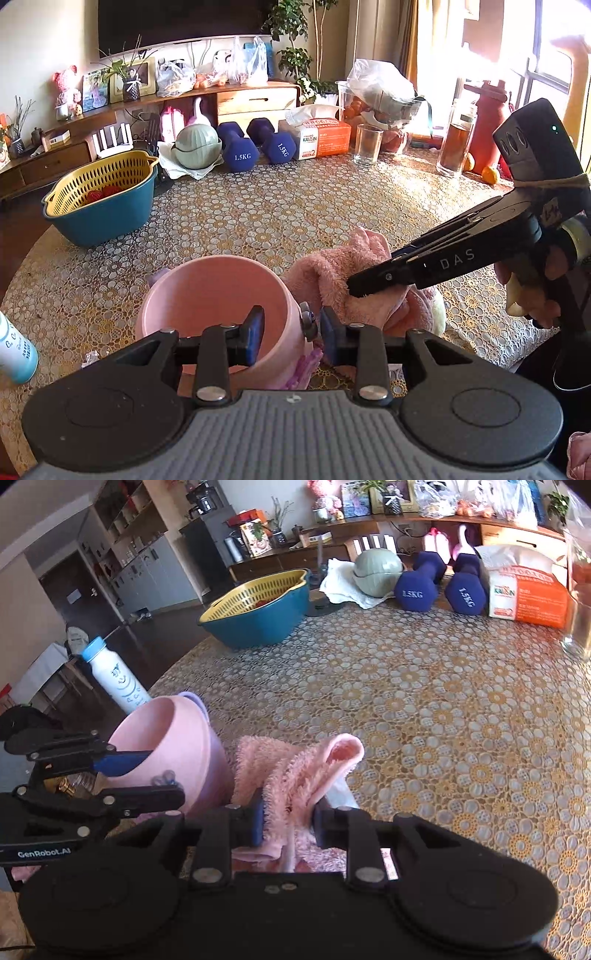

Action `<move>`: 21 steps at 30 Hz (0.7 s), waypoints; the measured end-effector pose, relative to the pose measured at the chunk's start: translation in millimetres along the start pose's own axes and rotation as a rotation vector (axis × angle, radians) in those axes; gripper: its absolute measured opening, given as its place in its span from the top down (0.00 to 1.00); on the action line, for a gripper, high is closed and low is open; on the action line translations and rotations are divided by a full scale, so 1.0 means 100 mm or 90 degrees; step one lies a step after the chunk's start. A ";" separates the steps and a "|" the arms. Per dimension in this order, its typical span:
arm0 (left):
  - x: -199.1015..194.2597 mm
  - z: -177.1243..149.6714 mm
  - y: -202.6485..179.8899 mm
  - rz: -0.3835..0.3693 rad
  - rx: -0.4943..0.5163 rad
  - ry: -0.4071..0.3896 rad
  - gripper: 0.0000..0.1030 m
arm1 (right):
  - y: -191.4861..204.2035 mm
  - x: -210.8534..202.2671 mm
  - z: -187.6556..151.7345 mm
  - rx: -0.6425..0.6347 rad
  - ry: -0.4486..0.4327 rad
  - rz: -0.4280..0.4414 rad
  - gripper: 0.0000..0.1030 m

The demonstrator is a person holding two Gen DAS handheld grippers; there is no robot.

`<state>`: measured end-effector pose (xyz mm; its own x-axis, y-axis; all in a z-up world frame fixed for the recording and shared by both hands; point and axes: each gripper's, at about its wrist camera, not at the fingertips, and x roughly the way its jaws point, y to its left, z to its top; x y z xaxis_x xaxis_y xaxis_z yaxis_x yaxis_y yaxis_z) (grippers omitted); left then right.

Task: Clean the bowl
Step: 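Set the mug on the table with the left tool while the right tool releases the towel beside it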

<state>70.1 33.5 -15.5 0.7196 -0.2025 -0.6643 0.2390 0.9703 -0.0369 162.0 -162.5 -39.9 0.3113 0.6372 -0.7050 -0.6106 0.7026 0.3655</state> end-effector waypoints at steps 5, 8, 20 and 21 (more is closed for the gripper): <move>-0.04 -0.01 -0.01 0.008 -0.009 0.000 0.41 | -0.03 -0.06 -0.02 0.020 -0.011 0.015 0.65; -0.08 -0.01 -0.02 0.011 -0.013 -0.004 0.36 | 0.03 -0.16 -0.03 0.001 -0.025 0.012 0.61; -0.34 -0.06 -0.17 0.049 -0.049 -0.045 0.22 | 0.30 -0.59 -0.25 -0.063 -0.091 0.014 0.42; -0.36 -0.07 -0.19 0.053 -0.051 -0.049 0.19 | 0.33 -0.62 -0.28 -0.069 -0.098 0.014 0.41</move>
<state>34.6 23.2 3.8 0.7838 -0.1274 -0.6078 0.1257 0.9910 -0.0457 101.9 -187.9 -1.2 0.3994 0.6984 -0.5939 -0.6910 0.6551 0.3056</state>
